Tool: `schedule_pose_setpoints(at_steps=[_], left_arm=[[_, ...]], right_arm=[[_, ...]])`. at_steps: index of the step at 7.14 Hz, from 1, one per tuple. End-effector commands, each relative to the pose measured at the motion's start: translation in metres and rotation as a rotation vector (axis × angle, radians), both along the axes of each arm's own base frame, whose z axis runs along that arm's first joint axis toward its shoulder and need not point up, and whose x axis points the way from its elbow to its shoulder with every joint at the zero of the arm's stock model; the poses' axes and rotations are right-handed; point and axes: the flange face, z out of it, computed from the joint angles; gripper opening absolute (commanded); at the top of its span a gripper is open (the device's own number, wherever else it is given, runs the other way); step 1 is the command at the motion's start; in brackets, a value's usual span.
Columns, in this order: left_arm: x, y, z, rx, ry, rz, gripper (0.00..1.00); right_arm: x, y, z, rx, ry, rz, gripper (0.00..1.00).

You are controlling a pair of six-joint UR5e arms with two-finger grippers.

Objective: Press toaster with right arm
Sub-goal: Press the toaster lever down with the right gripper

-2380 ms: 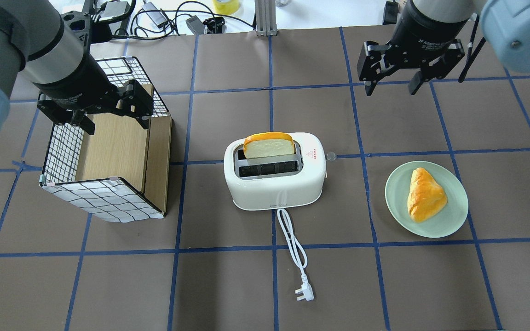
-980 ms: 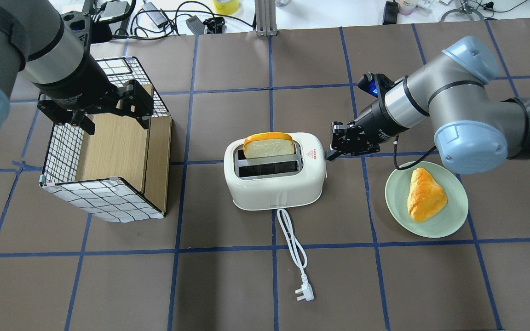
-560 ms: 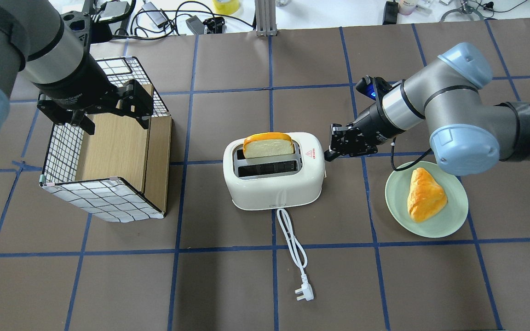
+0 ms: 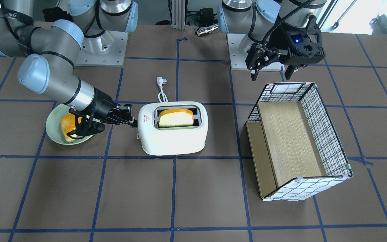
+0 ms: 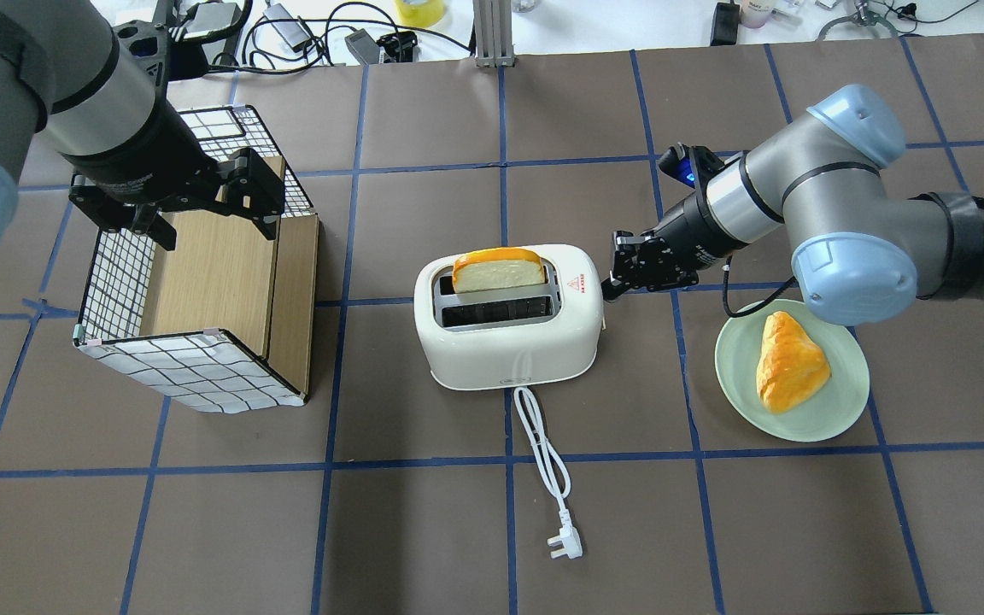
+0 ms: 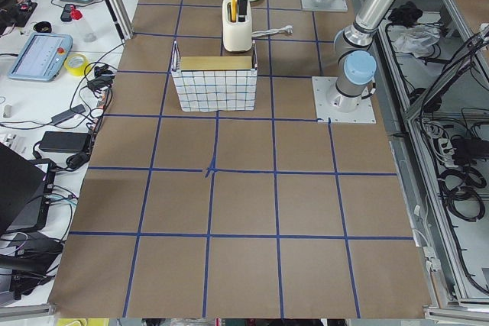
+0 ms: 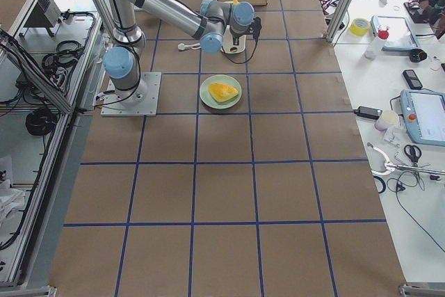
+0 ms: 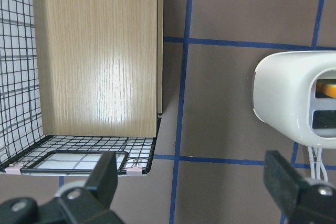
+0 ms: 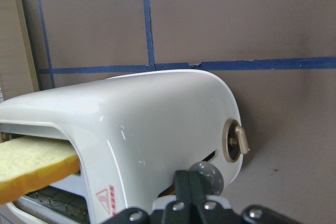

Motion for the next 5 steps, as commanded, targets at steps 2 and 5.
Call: schedule_pose_setpoints(at_steps=[2, 5], left_arm=[[0.000, 0.000, 0.000, 0.000, 0.001, 0.000, 1.00], [0.000, 0.000, 0.000, 0.000, 0.001, 0.000, 1.00]], right_arm=[[-0.009, -0.002, -0.011, 0.005, -0.001, 0.003, 0.00], [-0.008, 0.002, -0.019, -0.005, 0.000, 0.003, 0.00]])
